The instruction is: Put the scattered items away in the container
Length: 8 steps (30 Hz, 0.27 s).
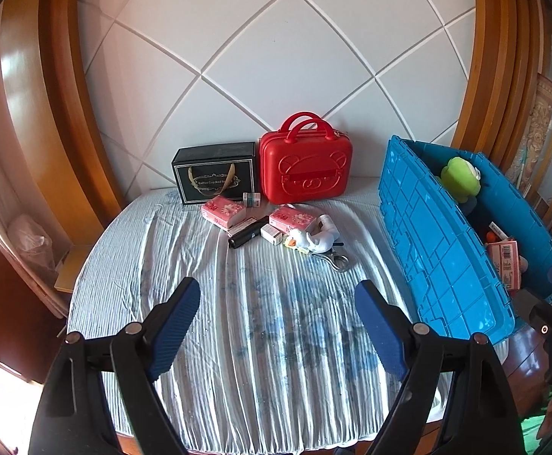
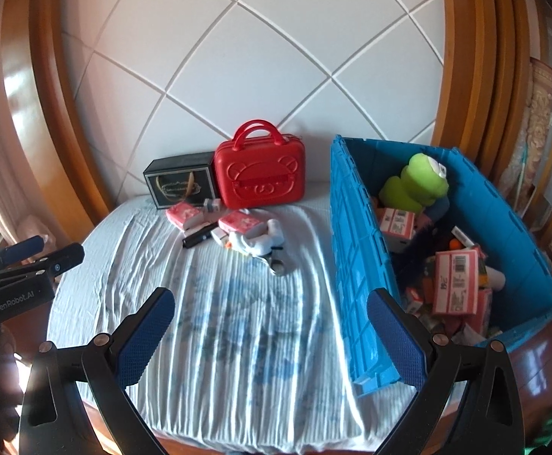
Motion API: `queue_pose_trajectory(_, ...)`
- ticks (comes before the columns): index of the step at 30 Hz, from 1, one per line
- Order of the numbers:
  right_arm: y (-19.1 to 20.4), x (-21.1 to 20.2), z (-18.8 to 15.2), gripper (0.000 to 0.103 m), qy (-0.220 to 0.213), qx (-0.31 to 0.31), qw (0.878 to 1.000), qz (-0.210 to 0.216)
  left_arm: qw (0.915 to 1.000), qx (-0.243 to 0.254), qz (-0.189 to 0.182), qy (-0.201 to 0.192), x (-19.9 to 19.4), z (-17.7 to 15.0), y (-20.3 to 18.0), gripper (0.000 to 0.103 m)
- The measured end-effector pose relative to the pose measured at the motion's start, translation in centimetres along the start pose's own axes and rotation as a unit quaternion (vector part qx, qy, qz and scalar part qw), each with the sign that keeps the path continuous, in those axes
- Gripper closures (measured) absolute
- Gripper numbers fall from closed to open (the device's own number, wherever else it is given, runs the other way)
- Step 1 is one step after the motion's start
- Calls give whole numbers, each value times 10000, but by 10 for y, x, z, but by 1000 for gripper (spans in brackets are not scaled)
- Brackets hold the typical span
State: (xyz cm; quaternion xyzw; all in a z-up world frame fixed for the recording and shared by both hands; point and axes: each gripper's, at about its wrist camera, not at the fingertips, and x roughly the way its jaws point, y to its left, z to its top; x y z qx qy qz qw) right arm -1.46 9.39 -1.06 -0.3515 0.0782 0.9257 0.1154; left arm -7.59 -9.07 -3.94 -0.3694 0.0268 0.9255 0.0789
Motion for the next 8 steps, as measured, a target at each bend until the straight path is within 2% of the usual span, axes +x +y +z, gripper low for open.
queue_pose_trajectory(2,-5,-1,-1,0,14,-7,10000,43,10000,-54,52,16,-3,-1,-3,13)
queue_pose_trajectory(3,-7,-1,-2,0,28,-6,10000,64,9999,-94,116,-15,-5,-2,-4,4)
queue_pose_trajectory(4,-10,-2,-2,0,32,-10,10000,84,9997,-123,222,-56,-8,-3,-5,1)
queue_pose_trajectory(6,-15,-2,-4,0,48,-21,9999,102,9988,-154,456,-98,-11,-5,-8,1)
queue_pose_trajectory(8,-21,-4,-5,0,75,-12,9999,155,9984,-211,519,-87,-13,-7,-12,1)
